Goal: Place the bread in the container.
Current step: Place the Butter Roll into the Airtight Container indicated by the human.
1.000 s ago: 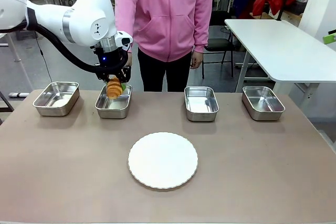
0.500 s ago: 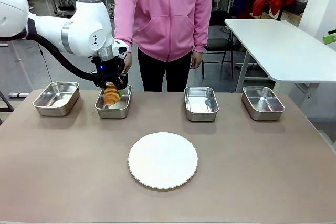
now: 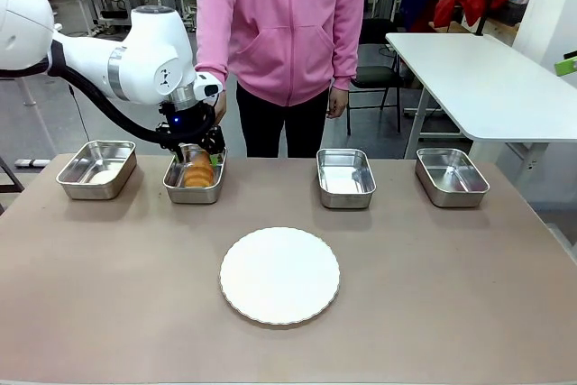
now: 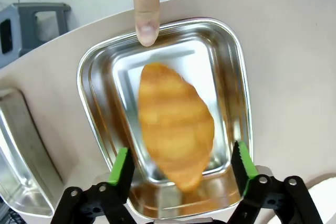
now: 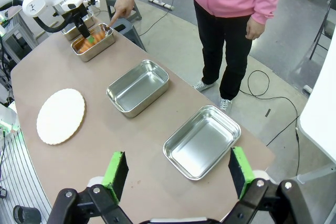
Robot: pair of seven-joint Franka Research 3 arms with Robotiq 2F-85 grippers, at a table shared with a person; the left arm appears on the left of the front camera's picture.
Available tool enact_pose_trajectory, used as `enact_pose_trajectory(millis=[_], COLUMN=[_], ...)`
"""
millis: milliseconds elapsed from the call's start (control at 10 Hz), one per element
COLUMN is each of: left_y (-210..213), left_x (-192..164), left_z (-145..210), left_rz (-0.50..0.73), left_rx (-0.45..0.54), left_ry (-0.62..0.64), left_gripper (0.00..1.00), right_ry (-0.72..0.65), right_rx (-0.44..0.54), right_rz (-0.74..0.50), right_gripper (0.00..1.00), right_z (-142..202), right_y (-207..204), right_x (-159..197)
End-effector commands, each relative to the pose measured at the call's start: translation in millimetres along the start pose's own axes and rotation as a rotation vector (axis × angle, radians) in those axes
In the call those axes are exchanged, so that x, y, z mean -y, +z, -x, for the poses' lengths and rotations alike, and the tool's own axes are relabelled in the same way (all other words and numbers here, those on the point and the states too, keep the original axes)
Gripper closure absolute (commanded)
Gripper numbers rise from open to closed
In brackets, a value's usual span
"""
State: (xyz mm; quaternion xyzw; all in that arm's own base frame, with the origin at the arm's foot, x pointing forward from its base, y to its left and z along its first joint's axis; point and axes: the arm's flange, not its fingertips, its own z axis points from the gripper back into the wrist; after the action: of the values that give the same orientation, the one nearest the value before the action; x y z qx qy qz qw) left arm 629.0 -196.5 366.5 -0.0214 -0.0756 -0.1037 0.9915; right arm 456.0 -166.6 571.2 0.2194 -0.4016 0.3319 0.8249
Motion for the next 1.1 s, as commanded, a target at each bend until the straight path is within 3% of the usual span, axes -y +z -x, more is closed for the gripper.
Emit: enact_pose_trajectory(millis=[0,400,1000], left_y=[0.7,7.1,0.1], left_x=[-3.6,-0.8,0.2], left_z=[5.6,7.7,0.4], left_rz=[0.009,0.014,0.0], left_rx=[0.011,-0.032,-0.002], left_ry=[0.011,0.012,0.0], left_gripper=[0.0,0.0,0.0], right_ry=[0.004,0.004,0.004], right_rx=[0.014,0.014,0.014], right_rz=[-0.004,-0.004,-0.004], right_gripper=[0.0,0.0,0.0], right_z=[-1.5,-1.5,-1.5], right_y=[1.1,1.1,1.1], right_x=[-1.0,-1.0,-1.0])
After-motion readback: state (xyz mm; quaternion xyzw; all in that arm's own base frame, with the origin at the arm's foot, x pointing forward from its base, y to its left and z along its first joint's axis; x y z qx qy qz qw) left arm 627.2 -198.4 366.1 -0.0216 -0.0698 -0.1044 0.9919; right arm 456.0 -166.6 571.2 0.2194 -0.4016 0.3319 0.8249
